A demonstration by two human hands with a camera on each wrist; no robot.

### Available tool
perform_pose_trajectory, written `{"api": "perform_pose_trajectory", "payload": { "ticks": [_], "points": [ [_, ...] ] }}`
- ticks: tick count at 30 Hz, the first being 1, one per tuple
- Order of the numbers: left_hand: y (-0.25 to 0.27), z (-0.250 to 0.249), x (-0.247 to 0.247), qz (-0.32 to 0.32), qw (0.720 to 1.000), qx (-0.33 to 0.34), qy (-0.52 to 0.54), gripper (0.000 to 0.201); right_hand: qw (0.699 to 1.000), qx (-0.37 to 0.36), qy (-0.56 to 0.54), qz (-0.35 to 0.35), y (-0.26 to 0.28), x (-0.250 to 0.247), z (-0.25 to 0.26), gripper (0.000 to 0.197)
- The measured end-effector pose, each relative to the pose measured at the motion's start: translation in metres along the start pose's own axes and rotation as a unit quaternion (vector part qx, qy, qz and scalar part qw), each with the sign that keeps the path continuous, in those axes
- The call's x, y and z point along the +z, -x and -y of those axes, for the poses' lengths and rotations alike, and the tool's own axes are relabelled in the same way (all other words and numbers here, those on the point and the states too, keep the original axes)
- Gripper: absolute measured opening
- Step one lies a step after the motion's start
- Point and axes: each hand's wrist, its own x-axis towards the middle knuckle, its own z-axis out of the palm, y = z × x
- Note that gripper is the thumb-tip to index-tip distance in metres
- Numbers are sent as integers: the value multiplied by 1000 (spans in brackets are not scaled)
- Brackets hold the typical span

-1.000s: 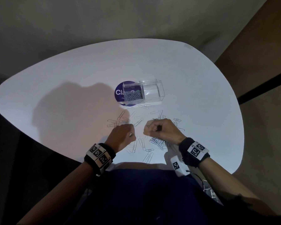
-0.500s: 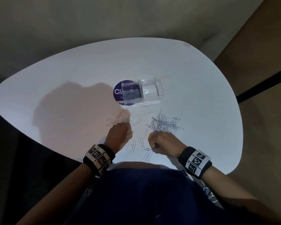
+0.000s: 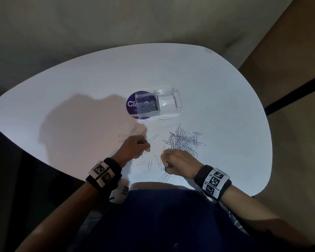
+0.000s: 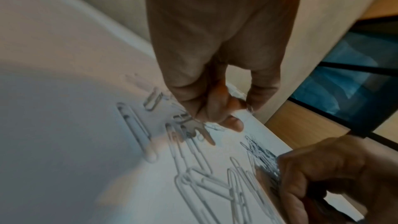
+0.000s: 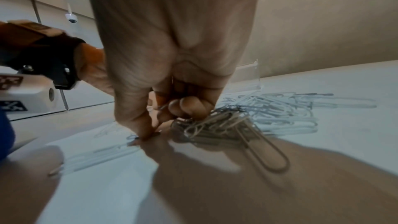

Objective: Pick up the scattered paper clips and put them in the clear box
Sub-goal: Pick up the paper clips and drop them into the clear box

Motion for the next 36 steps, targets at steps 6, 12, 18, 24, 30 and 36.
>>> {"api": "perform_pose_trajectory", "payload": {
  "ticks": [6, 12, 18, 24, 30, 36],
  "points": [
    [-16, -12, -1, 47, 991, -26, 120, 12, 997, -21, 76, 8, -3, 0, 5, 13],
    [-38, -30, 9, 55, 997, -19, 48, 17, 985, 6, -158, -69, 5, -8, -4, 27],
    [-42, -26, 29, -18, 927, 221, -302, 17, 815, 119, -555, -114, 18, -32, -15, 26],
    [-49, -25, 39, 7, 892, 244, -379, 10, 720, 154, -650, -186, 17, -39, -35, 30],
    [-49, -21, 36, 55, 910, 182, -368, 12, 652, 212, -692, -226, 20, -59, -37, 46],
    [-45, -18, 33, 78, 914, 170, -361, 14, 735, 274, -526, -329, 20, -76, -62, 8]
  ]
}}
